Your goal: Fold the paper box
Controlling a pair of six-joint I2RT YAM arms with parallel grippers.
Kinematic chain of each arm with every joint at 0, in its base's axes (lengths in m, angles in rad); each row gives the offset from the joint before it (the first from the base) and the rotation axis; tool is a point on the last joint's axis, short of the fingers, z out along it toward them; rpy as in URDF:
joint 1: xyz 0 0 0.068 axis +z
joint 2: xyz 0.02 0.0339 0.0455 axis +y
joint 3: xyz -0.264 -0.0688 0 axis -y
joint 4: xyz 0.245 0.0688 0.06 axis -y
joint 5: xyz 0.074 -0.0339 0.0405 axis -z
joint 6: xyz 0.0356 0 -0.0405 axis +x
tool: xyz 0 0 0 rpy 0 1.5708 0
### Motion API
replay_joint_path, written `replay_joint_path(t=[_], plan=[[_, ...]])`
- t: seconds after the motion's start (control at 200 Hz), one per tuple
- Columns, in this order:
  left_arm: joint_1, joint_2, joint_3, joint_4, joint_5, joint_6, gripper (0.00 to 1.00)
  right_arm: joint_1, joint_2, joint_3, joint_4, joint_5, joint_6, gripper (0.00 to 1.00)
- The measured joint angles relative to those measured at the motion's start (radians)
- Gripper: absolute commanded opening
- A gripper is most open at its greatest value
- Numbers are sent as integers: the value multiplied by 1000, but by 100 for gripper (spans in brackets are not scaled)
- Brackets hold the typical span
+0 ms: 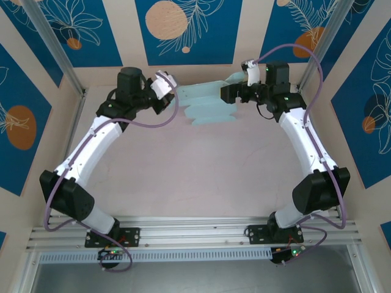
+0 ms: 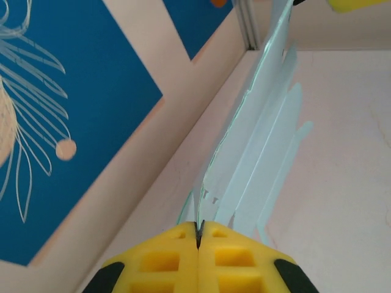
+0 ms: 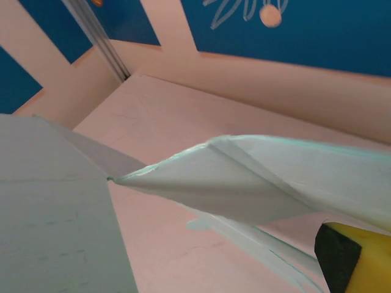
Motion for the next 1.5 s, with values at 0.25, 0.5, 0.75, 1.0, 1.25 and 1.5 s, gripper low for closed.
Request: replay_joint_path(t=[0.25, 0.5, 0.75, 1.0, 1.25, 1.5], plan=[[0, 63, 114, -136, 19, 54, 0, 32, -96, -7, -89, 44, -124, 97], [0, 68, 169, -210, -4, 79, 0, 83, -339, -140, -152, 86, -122, 97], [0, 16, 175, -252, -6, 98, 0, 195, -377, -104, -214, 169, -117, 88], [0, -43, 175, -266, -38, 63, 0, 397, -310, -45, -270, 356, 58, 88], [0, -63, 159, -277, -37, 45, 0, 548, -179, 71, -311, 423, 54, 86], [0, -105, 119, -284, -37, 45, 0, 560, -74, 127, -317, 491, -57, 81]])
